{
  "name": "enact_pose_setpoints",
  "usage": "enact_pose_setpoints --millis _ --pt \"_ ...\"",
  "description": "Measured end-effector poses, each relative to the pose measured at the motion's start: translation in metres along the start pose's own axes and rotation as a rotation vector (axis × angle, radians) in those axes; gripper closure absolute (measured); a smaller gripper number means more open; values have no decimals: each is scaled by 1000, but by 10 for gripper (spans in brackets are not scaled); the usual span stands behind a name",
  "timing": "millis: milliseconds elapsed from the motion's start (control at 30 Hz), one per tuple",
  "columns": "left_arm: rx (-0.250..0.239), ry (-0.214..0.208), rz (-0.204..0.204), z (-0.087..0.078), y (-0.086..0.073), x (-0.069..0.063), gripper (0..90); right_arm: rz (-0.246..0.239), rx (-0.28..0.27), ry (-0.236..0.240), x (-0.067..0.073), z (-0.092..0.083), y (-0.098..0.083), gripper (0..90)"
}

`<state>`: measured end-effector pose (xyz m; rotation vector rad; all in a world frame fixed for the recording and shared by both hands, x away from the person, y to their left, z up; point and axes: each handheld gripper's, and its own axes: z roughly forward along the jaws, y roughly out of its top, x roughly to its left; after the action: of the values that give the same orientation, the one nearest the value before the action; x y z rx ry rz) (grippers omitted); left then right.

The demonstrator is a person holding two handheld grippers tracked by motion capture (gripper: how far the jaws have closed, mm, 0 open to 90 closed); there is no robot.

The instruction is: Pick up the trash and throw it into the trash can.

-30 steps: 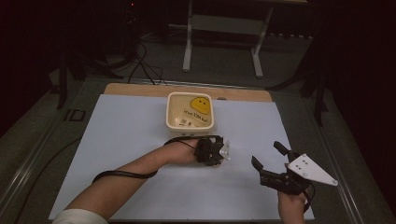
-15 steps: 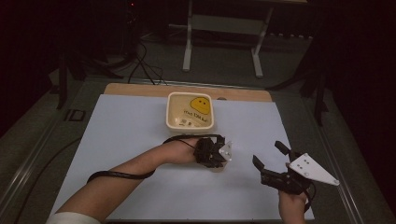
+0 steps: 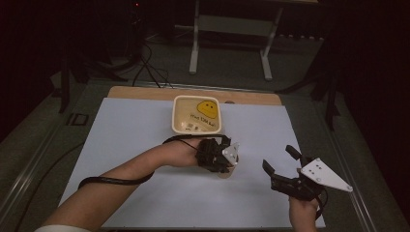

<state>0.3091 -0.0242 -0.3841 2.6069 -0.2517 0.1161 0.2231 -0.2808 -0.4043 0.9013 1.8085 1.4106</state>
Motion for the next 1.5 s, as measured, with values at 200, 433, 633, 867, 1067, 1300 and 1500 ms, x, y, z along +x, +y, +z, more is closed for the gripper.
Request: enact_pose_setpoints --millis 200,433,633,867,1067,1300,1500 --pt "-12 5 8 -16 5 -5 893 7 0 0 0 0 0 130" --pt "-27 15 1 -35 6 -5 893 3 -1 7 1 1 0 130" --pt "-37 35 -16 -52 5 -2 893 1 -4 4 0 2 0 130" --pt "-32 60 -17 -71 7 0 893 -2 -2 5 1 2 0 130" --pt "-30 68 -24 -86 7 5 893 -7 -1 4 1 2 0 130" --pt "-31 107 -30 -101 4 11 893 -1 8 12 1 3 0 130" --pt "-33 135 -61 -116 0 22 892 -4 11 10 2 4 0 130"
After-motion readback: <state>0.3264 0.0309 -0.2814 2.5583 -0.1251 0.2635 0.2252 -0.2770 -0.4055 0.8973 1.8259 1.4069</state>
